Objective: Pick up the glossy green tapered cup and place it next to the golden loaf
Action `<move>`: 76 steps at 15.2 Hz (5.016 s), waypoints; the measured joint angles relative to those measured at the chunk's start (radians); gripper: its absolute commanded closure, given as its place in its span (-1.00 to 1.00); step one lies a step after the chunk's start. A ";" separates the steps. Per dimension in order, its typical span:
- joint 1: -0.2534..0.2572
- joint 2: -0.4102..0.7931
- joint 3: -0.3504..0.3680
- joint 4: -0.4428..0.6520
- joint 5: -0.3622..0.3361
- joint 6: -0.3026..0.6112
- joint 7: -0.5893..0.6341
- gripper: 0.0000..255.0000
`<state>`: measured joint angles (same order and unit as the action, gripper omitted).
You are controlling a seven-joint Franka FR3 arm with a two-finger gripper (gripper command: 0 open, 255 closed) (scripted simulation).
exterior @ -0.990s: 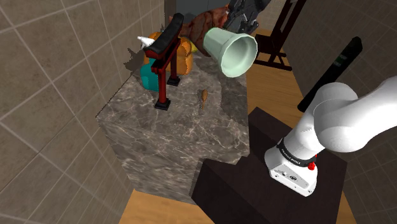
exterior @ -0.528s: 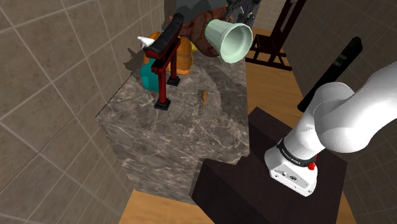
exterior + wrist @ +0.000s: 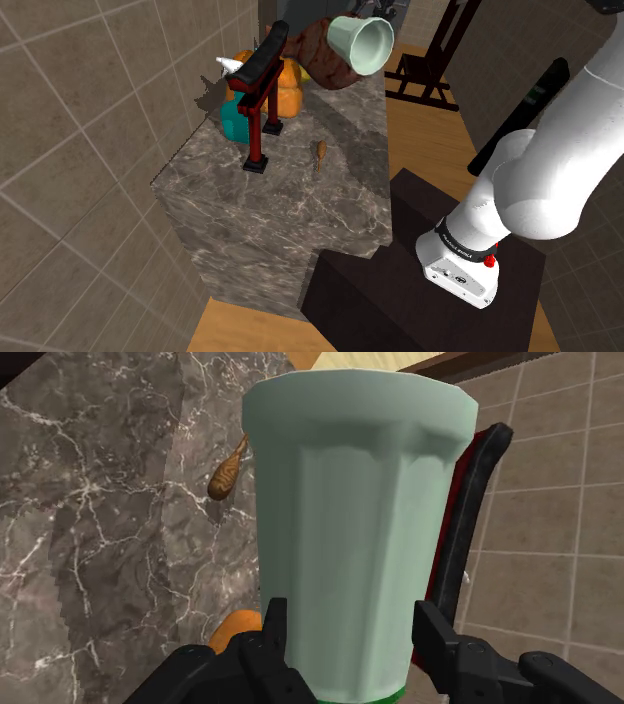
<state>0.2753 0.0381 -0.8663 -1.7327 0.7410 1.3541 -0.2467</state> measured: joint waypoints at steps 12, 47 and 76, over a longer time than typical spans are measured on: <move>-0.070 0.206 -0.033 0.130 0.094 -0.062 -0.109 -1.00; 0.068 -0.249 0.485 -0.666 -1.343 1.071 0.776 1.00; 0.692 -0.861 -0.747 -0.881 -0.967 1.683 -0.257 -1.00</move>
<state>0.9676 -0.8225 -1.6132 -2.6135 -0.2257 3.0374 -0.5040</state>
